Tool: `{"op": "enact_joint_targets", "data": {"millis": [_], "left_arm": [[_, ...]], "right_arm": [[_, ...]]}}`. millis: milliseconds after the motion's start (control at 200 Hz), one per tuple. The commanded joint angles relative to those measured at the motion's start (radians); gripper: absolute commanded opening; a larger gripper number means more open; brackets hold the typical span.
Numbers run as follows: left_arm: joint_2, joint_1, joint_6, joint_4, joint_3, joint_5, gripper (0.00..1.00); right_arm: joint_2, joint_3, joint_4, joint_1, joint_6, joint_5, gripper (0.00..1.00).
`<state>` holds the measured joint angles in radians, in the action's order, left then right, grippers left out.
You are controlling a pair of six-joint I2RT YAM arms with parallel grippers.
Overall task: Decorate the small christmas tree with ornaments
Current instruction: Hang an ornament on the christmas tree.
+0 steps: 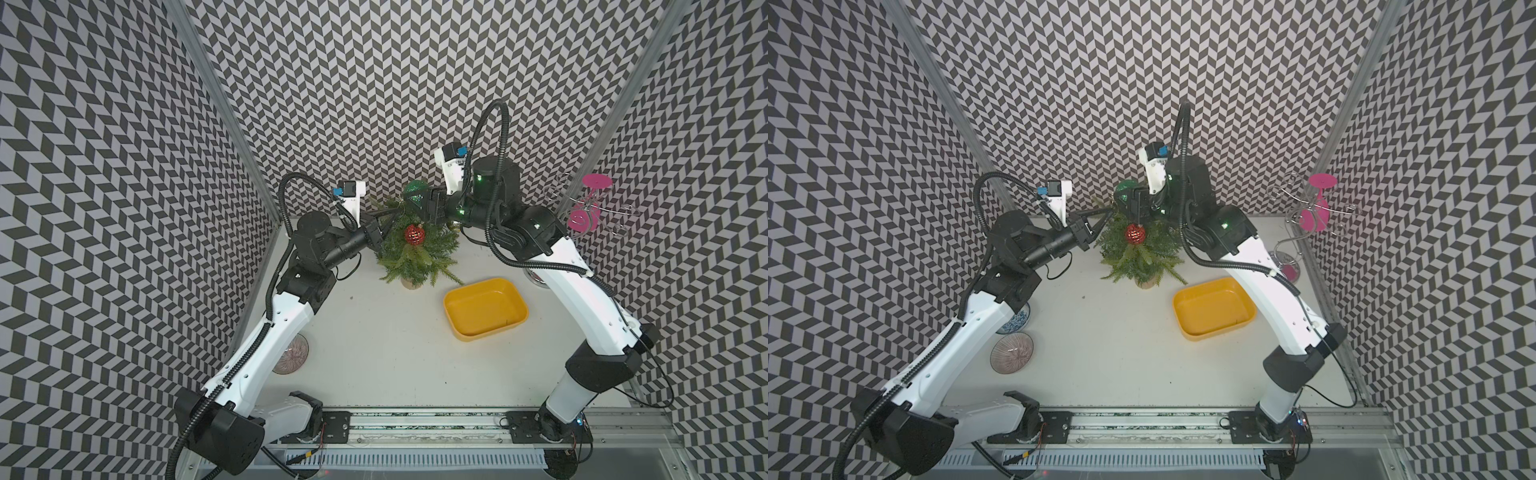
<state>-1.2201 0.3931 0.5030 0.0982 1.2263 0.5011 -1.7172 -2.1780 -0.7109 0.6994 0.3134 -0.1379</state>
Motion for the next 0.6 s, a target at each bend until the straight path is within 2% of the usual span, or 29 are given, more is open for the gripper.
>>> {"op": "enact_joint_targets", "data": {"millis": [0, 45, 140, 245, 596], "left_arm": [[-0.001, 0.003, -0.029, -0.005, 0.033, -0.03, 0.05], [-0.002, 0.004, -0.033, -0.008, 0.035, -0.037, 0.23], [-0.002, 0.003, -0.041, -0.013, 0.033, -0.055, 0.38], [0.01, -0.013, -0.034, -0.015, 0.02, -0.074, 0.45], [0.067, -0.072, 0.013, -0.024, -0.057, -0.082, 0.5]], "right_arm": [[-0.006, -0.02, 0.037, 0.006, -0.015, 0.022, 0.58], [-0.006, -0.02, 0.043, 0.006, -0.016, 0.027, 0.58], [-0.01, -0.022, 0.048, 0.006, -0.02, 0.044, 0.58], [-0.024, -0.046, 0.042, 0.005, -0.035, 0.074, 0.58], [-0.085, -0.095, 0.071, 0.005, -0.071, 0.192, 0.58]]}}
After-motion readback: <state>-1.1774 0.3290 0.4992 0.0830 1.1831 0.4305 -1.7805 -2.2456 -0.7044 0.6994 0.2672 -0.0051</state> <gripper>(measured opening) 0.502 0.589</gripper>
